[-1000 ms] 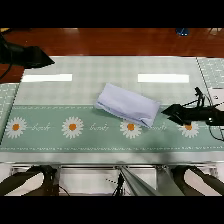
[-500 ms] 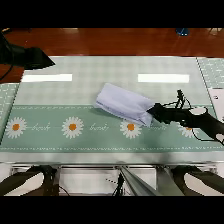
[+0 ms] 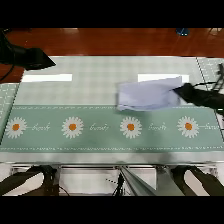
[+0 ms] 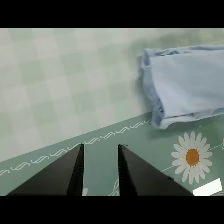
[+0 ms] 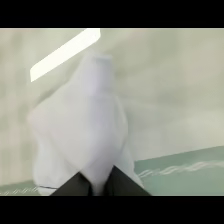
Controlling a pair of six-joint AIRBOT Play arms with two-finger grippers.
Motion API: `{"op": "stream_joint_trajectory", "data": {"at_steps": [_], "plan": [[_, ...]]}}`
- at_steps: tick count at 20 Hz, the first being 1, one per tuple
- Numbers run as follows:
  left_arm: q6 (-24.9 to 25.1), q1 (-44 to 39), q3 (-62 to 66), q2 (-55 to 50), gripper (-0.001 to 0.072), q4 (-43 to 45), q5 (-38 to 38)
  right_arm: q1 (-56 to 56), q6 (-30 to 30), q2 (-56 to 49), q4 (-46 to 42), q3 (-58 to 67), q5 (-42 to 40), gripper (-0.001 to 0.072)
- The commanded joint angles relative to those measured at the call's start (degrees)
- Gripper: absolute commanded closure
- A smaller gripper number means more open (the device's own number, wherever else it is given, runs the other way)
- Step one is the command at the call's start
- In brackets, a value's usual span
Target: Fold the shirts.
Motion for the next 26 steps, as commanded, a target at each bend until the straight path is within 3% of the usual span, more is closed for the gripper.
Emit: {"op": "stream_joint_trajectory", "data": {"at_steps": [1,4,8,11,13,21,22,24,26], "plan": [[0.0,0.0,0.0,-1.8,0.0433,0.0,0.0,-14.0,7.5,7.1,-16.7,8.6,14.0,0.0692],[0.0,0.0,0.0,-4.0,0.0433,0.0,-0.1,-25.6,14.3,8.3,-27.7,13.3,25.2,0.0692],[0.0,0.0,0.0,-5.6,0.0434,0.0,0.3,-36.2,14.5,8.3,-33.7,14.0,36.0,0.0692],[0.1,0.0,0.0,-6.8,0.0433,0.0,2.9,-40.5,14.5,8.3,-45.8,14.0,43.7,0.0691],[0.1,0.0,0.0,-7.5,0.0433,0.0,5.2,-43.2,15.5,8.3,-53.6,14.0,46.9,0.0692],[4.4,0.0,0.0,-9.6,0.0433,0.0,9.9,-48.0,16.6,8.4,-63.0,14.0,54.0,0.0689],[4.8,0.0,0.0,-9.7,0.0433,0.0,10.6,-48.0,16.6,8.6,-64.0,13.9,54.4,0.0626],[4.8,0.0,0.0,-9.9,0.0434,0.0,12.0,-48.0,13.7,9.6,-64.8,13.9,54.2,0.0389],[4.8,0.0,0.0,-10.0,0.0433,0.0,13.1,-48.0,11.4,10.3,-65.3,13.9,53.0,0.0235]]}}
